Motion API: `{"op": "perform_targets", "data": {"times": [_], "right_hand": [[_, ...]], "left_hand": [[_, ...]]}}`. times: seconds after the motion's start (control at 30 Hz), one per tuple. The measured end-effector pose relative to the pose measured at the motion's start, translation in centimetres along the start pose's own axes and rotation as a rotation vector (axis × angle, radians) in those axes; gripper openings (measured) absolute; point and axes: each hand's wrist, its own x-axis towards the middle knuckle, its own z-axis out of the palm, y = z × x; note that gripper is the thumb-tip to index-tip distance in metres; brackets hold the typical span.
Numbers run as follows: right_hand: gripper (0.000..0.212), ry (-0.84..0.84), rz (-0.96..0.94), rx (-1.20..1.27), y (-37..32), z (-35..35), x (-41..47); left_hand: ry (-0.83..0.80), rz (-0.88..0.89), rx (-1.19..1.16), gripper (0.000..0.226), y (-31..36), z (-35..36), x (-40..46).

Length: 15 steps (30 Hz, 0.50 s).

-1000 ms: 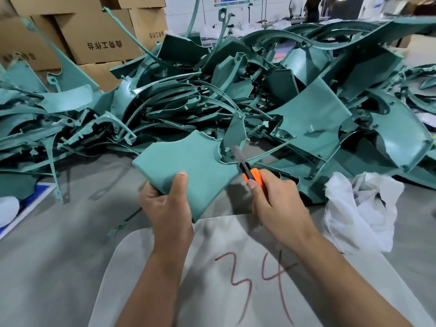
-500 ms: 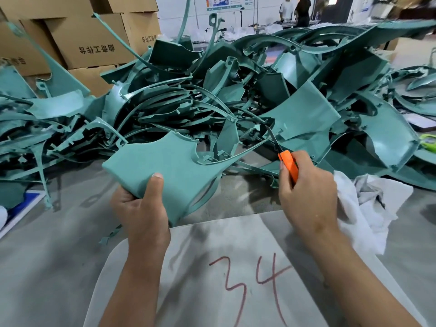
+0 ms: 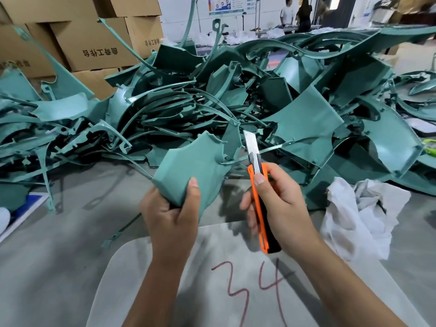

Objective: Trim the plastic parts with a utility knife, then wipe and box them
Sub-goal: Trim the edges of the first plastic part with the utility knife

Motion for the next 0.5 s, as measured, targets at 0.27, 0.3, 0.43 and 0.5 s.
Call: {"op": "perform_targets", "data": {"times": [0.27,0.3,0.43,0.5], "right_hand": [[0.029,-0.048,0.223,0.342,-0.5,0.6,0.0],[0.029,-0.062,0.238,0.34,-0.6,0.5,0.1],[0.022,-0.174,0.291,0.181,-0.4,0.4,0.1],[0.014,-0.18,0.243,-0.005,-0.2,0.0,0.2]], "left_hand": [[-0.149,0.416,0.1,0.015,0.8,1.7,-1.2],[-0.151,0.444,0.095,0.012,0.8,1.8,-1.2],[-0.038,0.422,0.142,0.015,0.6,1.5,-1.1],[0.059,0.365,0.185,0.021,0.2,1.0,-0.8]]}}
